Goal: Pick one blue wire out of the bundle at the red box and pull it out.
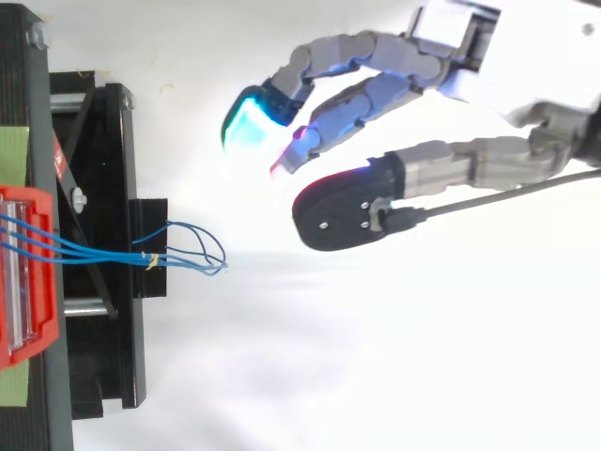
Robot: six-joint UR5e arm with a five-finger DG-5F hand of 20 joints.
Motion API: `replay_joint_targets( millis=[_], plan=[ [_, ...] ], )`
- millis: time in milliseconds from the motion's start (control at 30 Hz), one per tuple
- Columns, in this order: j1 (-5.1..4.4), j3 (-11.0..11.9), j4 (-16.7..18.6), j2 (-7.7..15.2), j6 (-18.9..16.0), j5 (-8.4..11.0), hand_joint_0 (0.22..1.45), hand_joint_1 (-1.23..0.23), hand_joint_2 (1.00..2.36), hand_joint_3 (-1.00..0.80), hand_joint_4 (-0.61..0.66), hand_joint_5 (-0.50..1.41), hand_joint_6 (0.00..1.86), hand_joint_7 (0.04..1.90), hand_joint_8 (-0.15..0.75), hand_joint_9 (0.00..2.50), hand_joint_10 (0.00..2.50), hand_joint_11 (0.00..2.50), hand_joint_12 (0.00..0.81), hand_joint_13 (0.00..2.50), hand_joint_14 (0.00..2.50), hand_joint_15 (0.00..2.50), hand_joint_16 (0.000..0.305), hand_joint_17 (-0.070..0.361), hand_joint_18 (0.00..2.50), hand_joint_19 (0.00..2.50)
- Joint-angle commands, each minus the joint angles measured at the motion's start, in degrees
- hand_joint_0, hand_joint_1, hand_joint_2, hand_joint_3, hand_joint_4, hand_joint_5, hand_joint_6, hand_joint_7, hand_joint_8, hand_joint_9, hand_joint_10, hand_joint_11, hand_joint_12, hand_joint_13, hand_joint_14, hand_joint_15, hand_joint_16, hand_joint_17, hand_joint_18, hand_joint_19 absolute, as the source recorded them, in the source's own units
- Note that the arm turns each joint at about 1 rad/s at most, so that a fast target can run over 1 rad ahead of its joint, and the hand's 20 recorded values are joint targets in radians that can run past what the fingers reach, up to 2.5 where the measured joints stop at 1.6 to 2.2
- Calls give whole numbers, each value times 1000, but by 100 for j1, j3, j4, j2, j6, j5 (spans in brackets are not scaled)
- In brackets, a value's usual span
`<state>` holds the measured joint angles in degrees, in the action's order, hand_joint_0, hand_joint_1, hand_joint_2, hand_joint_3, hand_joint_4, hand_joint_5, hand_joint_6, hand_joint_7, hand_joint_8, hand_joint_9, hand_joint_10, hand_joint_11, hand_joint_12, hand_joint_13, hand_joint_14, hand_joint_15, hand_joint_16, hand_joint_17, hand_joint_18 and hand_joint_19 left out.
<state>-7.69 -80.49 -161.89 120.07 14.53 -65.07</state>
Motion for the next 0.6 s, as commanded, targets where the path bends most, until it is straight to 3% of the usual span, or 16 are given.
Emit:
replay_joint_targets(
  millis=[0, 200, 300, 367, 467, 500, 567],
  plan=[
    [-58, -2, 175, 52, 173, 135, 556, -562, 1005, -428, 392, -131, 502, 823, 322, 869, 5, 242, 390, 733, 10, 287, 46, 104, 589, 298],
    [-102, -2, 193, 193, 349, 434, 556, -563, 1005, -426, 393, -130, 502, 828, 321, 879, 5, 257, 392, 744, 10, 295, 46, 104, 593, 303],
    [-137, 95, 553, 386, 437, 522, 558, -565, 1004, -426, 392, -129, 502, 829, 323, 885, 5, 251, 391, 747, 10, 300, 46, 104, 599, 305],
    [-163, 481, 861, 869, 533, 531, 559, -565, 1004, -426, 396, -129, 502, 828, 324, 888, 5, 258, 389, 752, 10, 301, 46, 105, 602, 309],
    [-181, 815, 852, 1159, 525, 513, 559, -566, 1004, -426, 397, -128, 502, 829, 321, 891, 5, 263, 390, 753, 10, 304, 47, 105, 603, 312],
    [-189, 1114, 834, 1379, 516, 487, 559, -566, 1005, -424, 395, -128, 502, 827, 324, 890, 6, 263, 391, 758, 11, 311, 47, 105, 606, 312],
    [-189, 1343, 817, 1572, 507, 469, 560, -567, 1005, -425, 398, -128, 502, 829, 322, 893, 5, 266, 391, 762, 11, 312, 47, 105, 607, 312]
  ],
)
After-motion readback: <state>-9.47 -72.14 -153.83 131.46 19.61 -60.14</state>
